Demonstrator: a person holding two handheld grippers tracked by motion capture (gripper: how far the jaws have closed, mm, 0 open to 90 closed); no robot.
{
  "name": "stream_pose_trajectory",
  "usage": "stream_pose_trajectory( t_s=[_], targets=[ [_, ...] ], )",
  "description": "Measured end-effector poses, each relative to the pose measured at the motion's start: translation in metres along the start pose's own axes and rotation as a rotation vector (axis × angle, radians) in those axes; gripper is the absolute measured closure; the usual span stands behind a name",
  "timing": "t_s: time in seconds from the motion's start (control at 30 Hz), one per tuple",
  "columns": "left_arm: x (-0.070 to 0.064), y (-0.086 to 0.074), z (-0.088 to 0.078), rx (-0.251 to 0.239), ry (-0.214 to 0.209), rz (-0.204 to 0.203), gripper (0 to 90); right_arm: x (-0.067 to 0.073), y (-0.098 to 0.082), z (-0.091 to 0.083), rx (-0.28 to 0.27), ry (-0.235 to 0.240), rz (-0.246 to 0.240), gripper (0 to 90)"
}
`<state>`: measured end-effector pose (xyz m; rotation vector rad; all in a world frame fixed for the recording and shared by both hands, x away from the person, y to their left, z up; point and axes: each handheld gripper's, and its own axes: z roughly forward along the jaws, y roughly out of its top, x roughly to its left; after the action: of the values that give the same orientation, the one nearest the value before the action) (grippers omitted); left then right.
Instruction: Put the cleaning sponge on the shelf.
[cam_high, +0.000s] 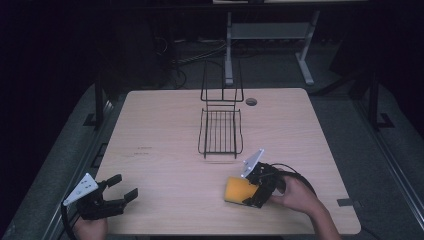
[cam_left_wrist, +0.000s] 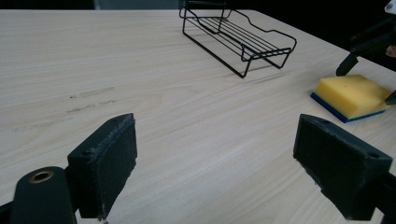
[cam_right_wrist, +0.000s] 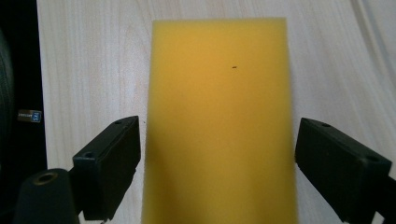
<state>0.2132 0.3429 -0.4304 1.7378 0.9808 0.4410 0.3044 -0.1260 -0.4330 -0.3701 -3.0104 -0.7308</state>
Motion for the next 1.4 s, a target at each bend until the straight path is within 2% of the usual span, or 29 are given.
stream_pose_trajectory(
  t_s=[0.17,0.33,1.0,1.2,1.4],
  targets=[
    [0.000,0.000,0.000,0.001,0.000,-0.001,12.8,0.000,0.001,0.006,0.009,0.001,0.000,14.3],
    [0.000,0.000,0.000,0.001,-0.001,-0.001,12.8,0.000,0.002,0.010,0.009,-0.007,-0.019,14.3],
    [0.001,0.000,0.000,0.000,-0.003,-0.002,12.8,0.003,0.000,0.021,0.024,-0.024,-0.008,14.9],
    [0.000,0.000,0.000,-0.002,-0.005,-0.003,12.8,0.004,0.000,0.021,0.024,-0.029,-0.026,20.3],
    [0.000,0.000,-0.001,-0.004,-0.005,-0.005,12.8,0.004,0.000,0.020,0.023,-0.033,-0.026,21.2]
  ],
)
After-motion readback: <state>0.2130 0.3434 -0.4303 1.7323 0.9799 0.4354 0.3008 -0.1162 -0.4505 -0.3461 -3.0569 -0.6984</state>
